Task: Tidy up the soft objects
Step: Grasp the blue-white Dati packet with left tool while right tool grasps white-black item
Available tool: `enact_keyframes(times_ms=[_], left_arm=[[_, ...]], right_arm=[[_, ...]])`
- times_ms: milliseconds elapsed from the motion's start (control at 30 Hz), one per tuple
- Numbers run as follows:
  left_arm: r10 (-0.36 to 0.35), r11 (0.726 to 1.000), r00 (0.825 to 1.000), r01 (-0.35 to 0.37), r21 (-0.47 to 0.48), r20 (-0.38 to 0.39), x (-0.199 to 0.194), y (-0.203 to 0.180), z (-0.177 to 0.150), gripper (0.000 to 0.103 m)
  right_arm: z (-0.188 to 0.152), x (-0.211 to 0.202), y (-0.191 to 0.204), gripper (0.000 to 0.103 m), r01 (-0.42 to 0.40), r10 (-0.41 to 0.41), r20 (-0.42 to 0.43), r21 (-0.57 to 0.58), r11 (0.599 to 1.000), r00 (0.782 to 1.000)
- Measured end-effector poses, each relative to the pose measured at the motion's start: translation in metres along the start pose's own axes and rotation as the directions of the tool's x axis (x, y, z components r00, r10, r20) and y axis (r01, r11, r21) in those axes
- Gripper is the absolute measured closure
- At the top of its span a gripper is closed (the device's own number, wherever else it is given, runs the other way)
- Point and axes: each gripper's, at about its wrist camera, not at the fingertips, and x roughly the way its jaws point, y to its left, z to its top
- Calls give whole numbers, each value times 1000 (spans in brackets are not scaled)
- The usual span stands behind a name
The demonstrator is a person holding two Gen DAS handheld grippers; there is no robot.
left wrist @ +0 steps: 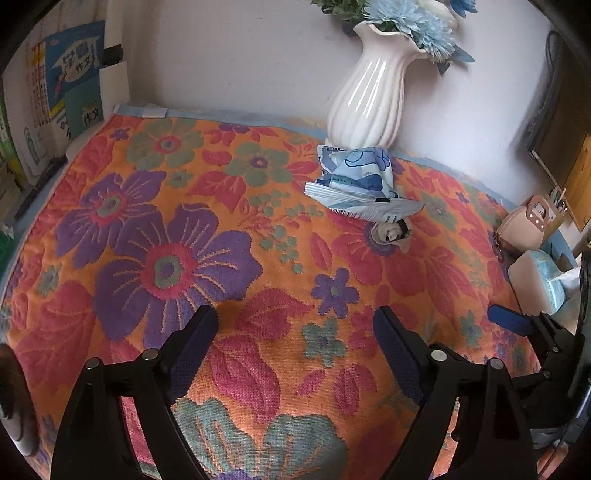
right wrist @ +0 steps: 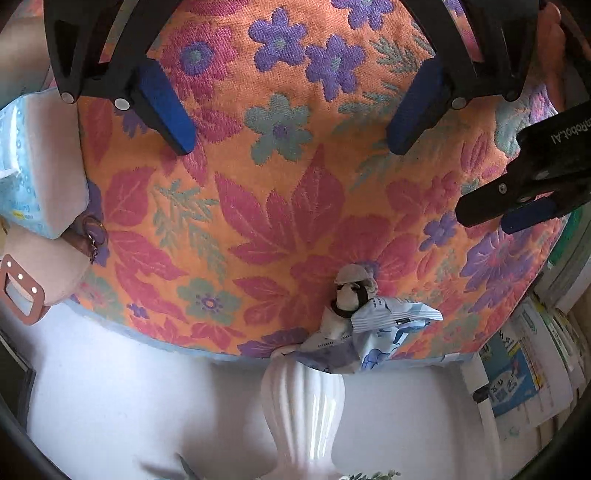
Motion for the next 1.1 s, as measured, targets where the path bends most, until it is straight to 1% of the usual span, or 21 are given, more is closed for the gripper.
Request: enact_keyframes(times_ms=[167,233,300,367,433,500,533,600,633,667,733,767,833,900,933,967,1000,1067,1100], left_arm=[[4,1000,1000,-4,-3,-2,-1,-1,-1,15],[8,1000,1000,-8,1,-8,0,-2,-1,13],[16,1000,999,-15,19,-29,2,-4,0,12],[23,999,998,-21,32,-66,0,-6,4,12],[-6,1000,998,8,21,-65,-12,-5,13,12],[-51,999,999,50,-21,-18,-32,-1,34,12],[-70,997,998,70,-42,-1,-38,0,45,12],[-132,988,991,133,-76,22,-42,2,72,12],[-144,986,989,145,-80,18,-36,1,85,12],[-141,987,990,142,-72,9,-25,-1,98,12],[-144,988,989,143,-55,-17,-1,-6,112,12],[-152,987,987,149,-52,-47,16,-7,116,12],[-204,977,974,196,-83,-100,47,-5,118,12],[-261,962,956,246,-120,-132,70,-3,116,12],[-279,957,950,262,-127,-139,76,-3,114,12],[-311,947,940,294,-133,-138,82,-3,111,12],[-334,938,934,316,-143,-129,86,-2,109,12],[-339,934,937,326,-145,-81,85,0,106,12],[-327,940,942,316,-129,-79,85,-3,106,14]], right_arm=[[2,1,-1,0,-9,8,-19,-9,1000,1000],[2,1,-1,0,-13,13,-22,-14,1000,1000],[2,2,0,0,-13,13,-27,-20,1000,1000],[3,2,0,0,-20,19,-51,-29,999,999],[6,0,1,0,-31,26,-116,-43,999,993],[15,-4,2,0,-72,65,-140,-45,996,988],[21,-6,2,0,-83,77,-131,-45,995,988],[39,-10,2,0,-71,67,-77,-49,996,995],[49,-10,4,3,-64,62,-45,-49,997,997],[56,-8,4,6,-72,70,-24,-43,997,997],[70,3,4,21,-132,132,11,-15,991,991],[75,9,4,23,-157,157,22,-5,988,987],[81,21,5,23,-175,175,43,6,985,984],[86,31,7,23,-173,172,52,2,985,984],[87,34,9,25,-165,165,54,-2,986,985],[88,40,9,25,-164,164,50,-8,986,985],[89,45,11,31,-174,174,37,-12,985,984],[92,46,16,39,-148,150,47,-36,988,988],[91,45,19,48,-146,148,51,-48,988,988]])
